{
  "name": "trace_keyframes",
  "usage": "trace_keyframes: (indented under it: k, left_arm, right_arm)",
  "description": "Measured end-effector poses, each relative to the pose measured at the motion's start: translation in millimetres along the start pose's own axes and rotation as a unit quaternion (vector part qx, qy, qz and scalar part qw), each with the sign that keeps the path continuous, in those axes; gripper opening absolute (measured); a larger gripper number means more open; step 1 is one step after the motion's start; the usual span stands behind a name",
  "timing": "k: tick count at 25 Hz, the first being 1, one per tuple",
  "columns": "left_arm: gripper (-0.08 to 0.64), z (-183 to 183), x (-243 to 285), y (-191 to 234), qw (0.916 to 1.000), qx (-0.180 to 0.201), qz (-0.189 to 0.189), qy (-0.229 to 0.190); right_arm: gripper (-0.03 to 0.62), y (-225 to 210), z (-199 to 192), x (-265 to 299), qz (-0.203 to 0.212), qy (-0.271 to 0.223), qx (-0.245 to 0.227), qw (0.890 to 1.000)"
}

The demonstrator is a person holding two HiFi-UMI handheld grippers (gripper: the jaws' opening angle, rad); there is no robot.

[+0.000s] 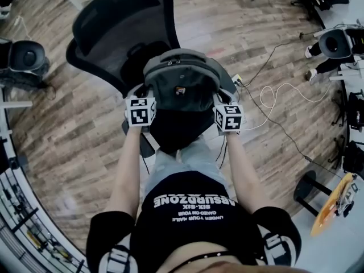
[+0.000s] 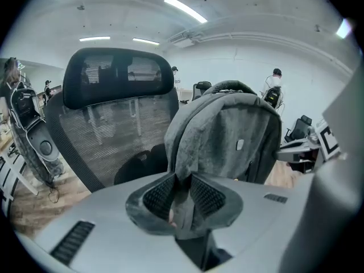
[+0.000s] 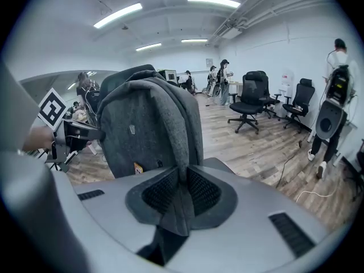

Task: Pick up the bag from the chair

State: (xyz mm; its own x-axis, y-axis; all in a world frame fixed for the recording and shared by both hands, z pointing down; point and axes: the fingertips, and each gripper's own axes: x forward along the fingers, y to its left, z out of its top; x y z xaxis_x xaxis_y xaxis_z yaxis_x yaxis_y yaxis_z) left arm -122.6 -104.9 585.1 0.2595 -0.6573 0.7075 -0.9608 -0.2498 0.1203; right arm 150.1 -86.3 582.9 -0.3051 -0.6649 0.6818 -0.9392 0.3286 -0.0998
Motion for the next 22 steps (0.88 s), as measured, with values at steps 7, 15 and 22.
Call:
trace_keyframes:
  k: [7,15,22]
  left_arm:
    - [0.089,12,-25,-5,0.9997,0.001,-0.003,-0.025]
    - [0.087,24,-56,-14,0.9984,0.001,-0.014,-0.054]
    - [0.086,34,-88,-27,0.9967,0.013,-0.022,-0.077]
  right_arm:
    - [0.063,6,16,-27,-0.012,-0.028,0.014,0.999]
    - [0.061,10,34,-61,-0.019,-0.069,0.014,0.997]
    - [0.061,13,42,-91,-0.027,-0.095,0.010,0.995]
